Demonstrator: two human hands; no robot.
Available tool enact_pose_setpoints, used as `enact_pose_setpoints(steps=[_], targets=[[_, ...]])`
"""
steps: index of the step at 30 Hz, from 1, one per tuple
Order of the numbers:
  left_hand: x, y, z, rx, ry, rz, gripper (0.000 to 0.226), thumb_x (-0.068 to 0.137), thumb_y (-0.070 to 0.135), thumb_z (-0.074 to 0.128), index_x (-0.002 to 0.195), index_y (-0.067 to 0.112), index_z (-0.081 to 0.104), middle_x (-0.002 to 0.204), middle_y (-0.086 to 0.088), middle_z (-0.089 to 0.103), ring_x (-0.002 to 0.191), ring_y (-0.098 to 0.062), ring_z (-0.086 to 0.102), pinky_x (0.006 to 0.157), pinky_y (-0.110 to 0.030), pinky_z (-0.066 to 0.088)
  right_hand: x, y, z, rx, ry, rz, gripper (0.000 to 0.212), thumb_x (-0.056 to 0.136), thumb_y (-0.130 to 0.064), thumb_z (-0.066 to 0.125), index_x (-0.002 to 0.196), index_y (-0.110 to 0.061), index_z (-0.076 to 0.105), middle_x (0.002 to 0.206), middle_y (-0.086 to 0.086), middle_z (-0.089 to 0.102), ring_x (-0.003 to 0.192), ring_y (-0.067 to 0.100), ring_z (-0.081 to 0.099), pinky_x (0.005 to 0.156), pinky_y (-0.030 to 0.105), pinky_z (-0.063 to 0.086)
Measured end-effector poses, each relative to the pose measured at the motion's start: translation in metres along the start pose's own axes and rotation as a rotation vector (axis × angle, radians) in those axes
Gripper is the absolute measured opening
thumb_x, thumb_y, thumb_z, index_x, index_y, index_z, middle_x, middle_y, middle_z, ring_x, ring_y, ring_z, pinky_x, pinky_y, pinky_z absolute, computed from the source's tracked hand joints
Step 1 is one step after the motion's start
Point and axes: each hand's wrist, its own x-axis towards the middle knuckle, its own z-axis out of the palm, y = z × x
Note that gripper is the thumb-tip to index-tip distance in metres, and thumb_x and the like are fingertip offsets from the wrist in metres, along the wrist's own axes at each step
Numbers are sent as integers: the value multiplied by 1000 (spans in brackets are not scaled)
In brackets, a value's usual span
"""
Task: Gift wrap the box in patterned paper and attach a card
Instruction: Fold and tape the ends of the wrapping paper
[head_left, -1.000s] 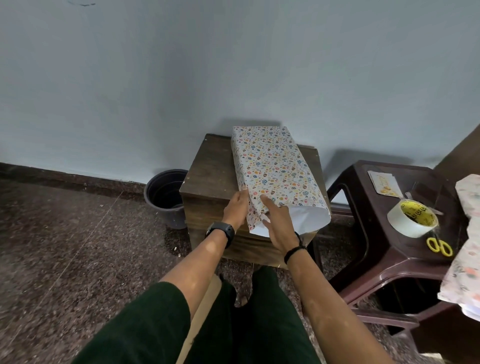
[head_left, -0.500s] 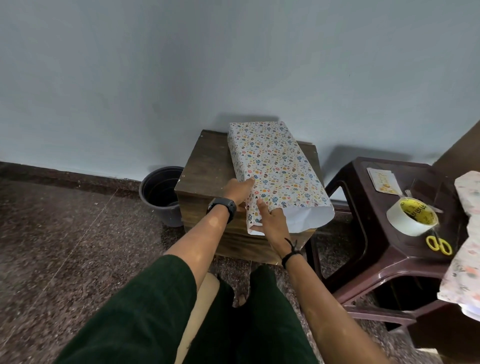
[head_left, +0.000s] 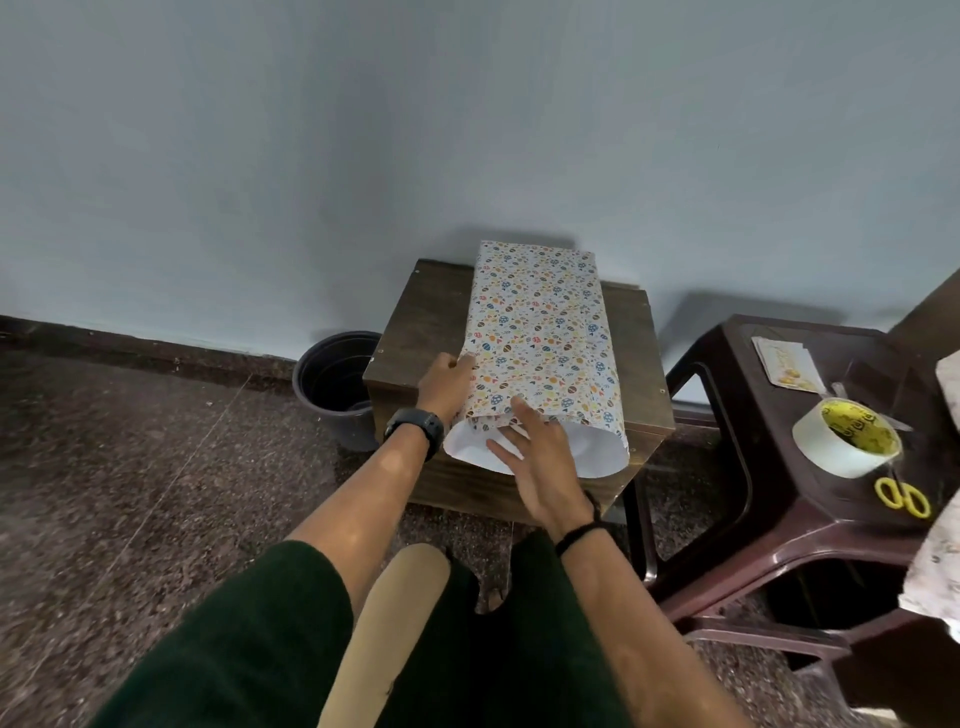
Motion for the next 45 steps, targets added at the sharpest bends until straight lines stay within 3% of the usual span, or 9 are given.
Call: enact_pose_setpoints(steps=[12,15,17,21,23,27,36,41,45], targets=[[-22,6,29,-123,2,-64,78,81,59,59,132,4,42,135,-17,49,118,-32,53,84,-38,49,-6,-21,6,-439,57,17,56,100,-43,37,141,-5,38,146,12,41,129,29,45,106,46,38],[-20,2,27,-94,13,-46,58,83,43,65,125,7,46,127,-9,54,111,-24,56,80,-32,48,-13,-30,-4,-730,-12,-10,57,95,-50,45,107,3,60,112,23,61,106,40,55,98,48,43],[-20,1,27,-80,20,-34,56,84,42,65,125,7,47,126,-9,55,110,-24,56,84,-34,49,-19,-36,-19,-972,-30,-116,33,93,-43,52,74,-17,59,77,1,62,80,26,58,81,38,50],[-22,-1,28,-76,25,-18,60,85,45,63,128,8,45,128,-8,54,112,-24,55,90,-37,49,-30,-44,-60,-1112,377,-479,7,84,-15,62,91,-14,64,90,2,64,83,18,60,72,25,49],[-24,-1,28,-84,38,-6,58,86,45,63,126,8,44,127,-8,54,110,-23,55,88,-36,48,-26,-47,-80,-1196,491,-535,41,77,-9,66,116,-9,54,113,11,54,104,24,51,88,33,45],[-31,-1,31,-94,58,8,55,88,44,60,125,9,40,125,-9,52,108,-24,53,86,-36,45,-9,-46,-99,-1216,377,-326,71,84,-12,67,144,-6,30,142,16,40,131,31,39,108,40,33],[-39,-3,32,-164,-59,6,64,92,48,50,142,16,28,142,-5,44,125,-26,46,101,-41,41,14,-14,-86,-1058,415,-428,67,89,-4,50,149,-16,25,96,25,65,78,29,58,73,36,48],[-45,-3,39,-181,-76,24,67,94,46,47,148,17,17,150,-4,33,133,-27,38,104,-42,35,21,-8,-72,-1090,409,-529,46,92,3,43,137,0,43,131,17,53,121,31,48,99,31,36],[-48,-2,40,-165,-6,133,66,95,38,50,148,23,14,152,-4,31,134,-26,38,108,-40,33,24,-7,-64,-1038,413,-446,31,94,2,38,122,4,51,117,21,59,106,36,55,85,33,42]])
